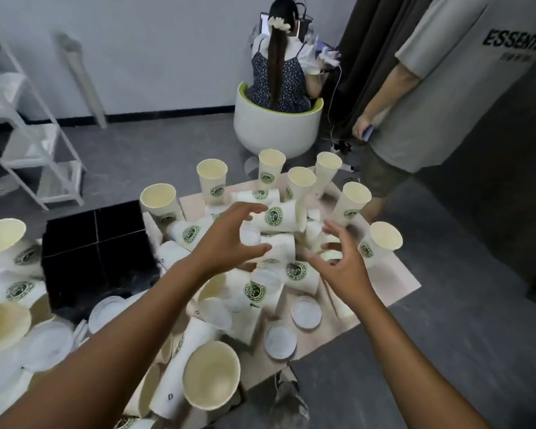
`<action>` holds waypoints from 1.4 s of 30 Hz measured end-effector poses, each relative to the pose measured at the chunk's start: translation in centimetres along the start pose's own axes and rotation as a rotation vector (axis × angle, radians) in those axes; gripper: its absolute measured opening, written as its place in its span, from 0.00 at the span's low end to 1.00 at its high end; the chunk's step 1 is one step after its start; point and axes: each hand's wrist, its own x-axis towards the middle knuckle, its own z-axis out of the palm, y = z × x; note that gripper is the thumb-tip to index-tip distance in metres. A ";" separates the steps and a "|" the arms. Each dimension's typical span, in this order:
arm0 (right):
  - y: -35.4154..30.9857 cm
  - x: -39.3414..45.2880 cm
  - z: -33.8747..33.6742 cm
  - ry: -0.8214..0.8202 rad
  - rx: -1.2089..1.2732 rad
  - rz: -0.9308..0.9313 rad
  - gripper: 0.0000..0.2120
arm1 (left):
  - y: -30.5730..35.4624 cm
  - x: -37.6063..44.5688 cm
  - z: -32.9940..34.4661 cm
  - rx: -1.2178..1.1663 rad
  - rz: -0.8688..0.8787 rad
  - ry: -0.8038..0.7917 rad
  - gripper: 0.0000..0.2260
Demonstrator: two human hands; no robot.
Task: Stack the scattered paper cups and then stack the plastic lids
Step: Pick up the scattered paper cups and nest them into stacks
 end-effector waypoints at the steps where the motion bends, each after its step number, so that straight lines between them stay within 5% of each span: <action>1: 0.7 1.4 -0.2 -0.011 -0.008 0.001 0.34 | -0.3 1.2 0.5 0.030 -0.005 -0.003 0.31; 9: 6.4 11.2 -0.9 -0.223 -0.116 0.019 0.44 | -2.5 10.8 5.8 0.274 -0.085 -0.126 0.38; 15: 8.1 16.4 0.0 -0.411 -0.473 -0.046 0.53 | -3.2 14.7 8.3 0.501 -0.149 -0.303 0.46; 23: 8.3 17.2 -0.5 -0.428 -0.534 -0.135 0.51 | -2.6 15.1 9.5 0.503 -0.158 -0.292 0.39; 26: 7.2 16.9 -3.0 -0.361 -0.453 -0.179 0.50 | -1.9 14.9 9.1 0.442 -0.134 -0.240 0.40; 31: 7.4 17.4 -11.8 -0.008 -0.224 -0.180 0.35 | 0.6 14.9 8.0 0.333 -0.038 -0.128 0.39; 36: 11.0 18.6 -18.7 -0.034 -0.346 0.002 0.38 | 3.5 14.9 7.6 0.216 -0.028 -0.056 0.40; 42: 15.8 10.8 -21.5 0.143 -0.113 0.194 0.36 | 5.1 14.6 7.9 0.131 -0.048 -0.031 0.40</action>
